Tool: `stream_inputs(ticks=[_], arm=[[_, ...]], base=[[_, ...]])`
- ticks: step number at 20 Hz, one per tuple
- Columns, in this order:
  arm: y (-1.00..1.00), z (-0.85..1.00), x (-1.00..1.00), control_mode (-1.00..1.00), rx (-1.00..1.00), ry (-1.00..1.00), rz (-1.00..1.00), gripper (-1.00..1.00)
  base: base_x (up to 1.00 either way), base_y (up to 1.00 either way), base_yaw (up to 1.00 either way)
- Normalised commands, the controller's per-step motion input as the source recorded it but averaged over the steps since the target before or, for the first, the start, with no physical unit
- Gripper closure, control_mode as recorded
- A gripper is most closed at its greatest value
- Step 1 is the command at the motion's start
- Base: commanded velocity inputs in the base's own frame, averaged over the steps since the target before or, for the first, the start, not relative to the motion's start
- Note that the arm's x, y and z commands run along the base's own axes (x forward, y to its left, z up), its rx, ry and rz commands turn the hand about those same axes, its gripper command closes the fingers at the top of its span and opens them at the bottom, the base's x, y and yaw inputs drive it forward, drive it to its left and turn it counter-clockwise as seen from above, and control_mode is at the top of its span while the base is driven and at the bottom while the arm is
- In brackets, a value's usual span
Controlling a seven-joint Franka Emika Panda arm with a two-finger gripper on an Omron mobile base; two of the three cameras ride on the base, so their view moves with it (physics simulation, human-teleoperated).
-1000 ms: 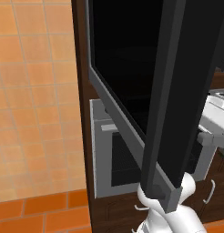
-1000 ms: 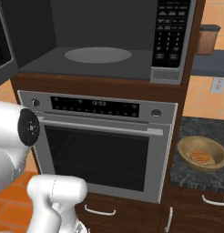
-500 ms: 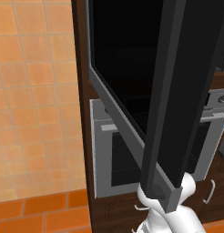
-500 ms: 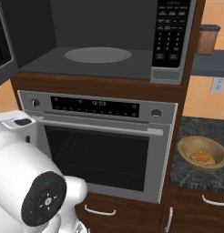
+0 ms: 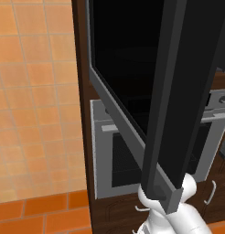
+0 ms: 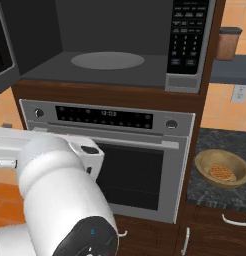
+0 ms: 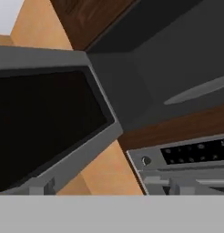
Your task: Open the microwave, place the bowl with waffle inside the microwave, then close the microwave door and turn it on.
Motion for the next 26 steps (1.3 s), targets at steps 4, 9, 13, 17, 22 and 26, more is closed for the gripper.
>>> stream_inputs(ticks=[4,9,13,17,22,26], arm=[[-0.96,-0.21,0.03,-1.0,0.06,0.36,-0.39,-1.0],[-0.93,-0.5,0.32,-1.0,0.0,0.25,-0.39,-1.0],[-1.0,-0.67,0.44,-1.0,0.0,0.21,-0.37,-1.0],[-0.96,-0.95,0.42,-1.0,0.0,0.19,-0.38,-1.0],[-0.97,-0.95,0.39,-1.0,0.0,0.19,-0.35,-1.0],[-0.63,-0.69,0.41,-1.0,0.08,0.18,-0.17,-1.0]], base=[[0.0,0.0,0.0],[0.0,0.0,0.0],[0.0,0.0,0.0],[0.0,0.0,0.0],[0.0,0.0,0.0],[0.0,0.0,0.0]])
